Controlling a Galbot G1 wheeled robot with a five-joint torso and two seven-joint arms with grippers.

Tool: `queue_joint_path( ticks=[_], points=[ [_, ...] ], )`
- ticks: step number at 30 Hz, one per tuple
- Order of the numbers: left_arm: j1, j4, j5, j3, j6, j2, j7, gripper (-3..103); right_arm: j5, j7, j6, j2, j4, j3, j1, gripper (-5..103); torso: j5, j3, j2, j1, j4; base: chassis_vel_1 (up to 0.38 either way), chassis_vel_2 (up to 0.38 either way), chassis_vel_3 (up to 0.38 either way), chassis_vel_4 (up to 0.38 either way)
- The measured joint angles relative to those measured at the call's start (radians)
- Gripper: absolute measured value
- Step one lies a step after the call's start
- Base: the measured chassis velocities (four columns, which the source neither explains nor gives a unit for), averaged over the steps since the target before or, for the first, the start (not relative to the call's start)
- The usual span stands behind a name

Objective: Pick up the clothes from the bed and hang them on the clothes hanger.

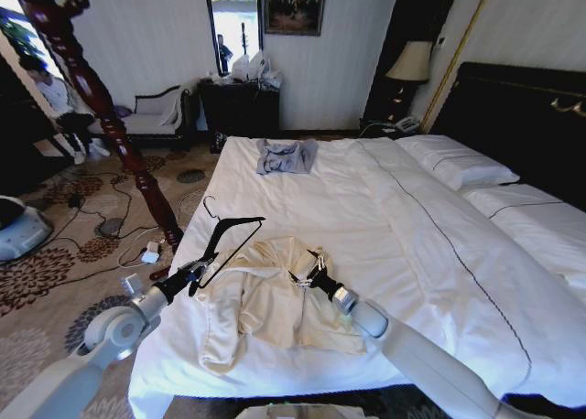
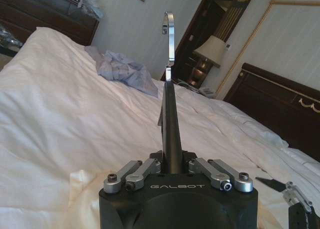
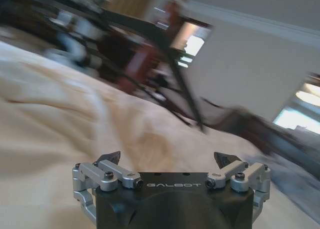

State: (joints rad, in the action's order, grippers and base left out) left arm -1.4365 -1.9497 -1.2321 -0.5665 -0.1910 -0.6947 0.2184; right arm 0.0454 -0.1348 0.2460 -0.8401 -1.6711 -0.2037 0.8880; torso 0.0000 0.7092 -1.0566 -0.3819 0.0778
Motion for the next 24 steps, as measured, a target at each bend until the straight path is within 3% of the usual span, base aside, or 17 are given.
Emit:
queue_joint_path(
  ticks=[2,3,4,5,6,7,14,19,21,22,24],
  points=[
    [0.000,0.000,0.005,0.005,0.000,0.002,-0.001,18,0.006,-0.059,0.013,0.008,0.008,-0.019,-0.027,100,0.0001,0.000,0.000,0.000,-0.0002,0.000,0.000,0.000,0.000],
    [-0.001,0.000,0.016,0.012,0.001,0.004,-0.001,18,0.014,-0.174,0.032,0.017,0.026,-0.038,-0.067,100,0.0000,0.000,0.000,0.000,-0.0002,0.000,0.000,0.000,0.000],
    [0.000,0.000,0.020,0.016,0.002,0.005,-0.001,18,0.024,-0.239,0.037,0.020,0.034,-0.045,-0.084,100,0.0000,0.000,0.000,0.000,-0.0003,0.000,0.000,0.000,0.000],
    [0.000,0.000,0.020,0.016,0.002,0.005,-0.001,18,0.024,-0.239,0.037,0.020,0.034,-0.045,-0.084,100,0.0000,0.000,0.000,0.000,-0.0003,0.000,0.000,0.000,0.000],
    [0.002,0.000,0.022,0.018,0.003,0.005,-0.003,18,0.044,-0.318,0.038,0.025,0.045,-0.061,-0.106,100,0.0000,0.000,0.000,0.000,-0.0003,0.000,0.000,0.000,0.000],
    [0.004,-0.002,0.022,0.019,0.004,0.005,-0.006,18,0.060,-0.346,0.025,0.031,0.054,-0.082,-0.130,100,0.0001,0.000,0.000,0.000,-0.0001,0.000,0.000,0.000,0.000],
    [-0.001,-0.016,0.018,0.017,0.005,0.005,-0.009,18,0.071,-0.307,-0.025,0.031,0.090,-0.095,-0.167,101,0.0001,0.000,0.000,0.000,-0.0002,0.000,0.000,0.000,0.000],
    [0.000,-0.025,0.018,0.024,0.008,0.004,-0.013,18,0.074,-0.260,-0.047,0.046,0.123,-0.083,-0.166,87,0.0001,0.000,0.000,0.000,-0.0001,0.000,0.000,0.000,0.000],
    [0.002,-0.030,0.018,0.031,0.008,0.004,-0.014,18,0.061,-0.279,-0.046,0.055,0.135,-0.069,-0.163,82,0.0001,0.000,0.000,0.000,-0.0001,0.000,0.000,0.000,0.000],
    [0.006,-0.035,0.018,0.038,0.008,0.004,-0.016,18,0.049,-0.307,-0.039,0.061,0.145,-0.055,-0.160,70,0.0000,0.000,0.000,0.000,0.0002,0.000,0.000,0.000,0.000],
    [0.008,-0.037,0.018,0.041,0.007,0.004,-0.017,18,0.045,-0.326,-0.035,0.064,0.148,-0.047,-0.158,70,0.0001,0.000,0.000,0.000,0.0002,0.000,0.000,0.000,0.000]
  ],
)
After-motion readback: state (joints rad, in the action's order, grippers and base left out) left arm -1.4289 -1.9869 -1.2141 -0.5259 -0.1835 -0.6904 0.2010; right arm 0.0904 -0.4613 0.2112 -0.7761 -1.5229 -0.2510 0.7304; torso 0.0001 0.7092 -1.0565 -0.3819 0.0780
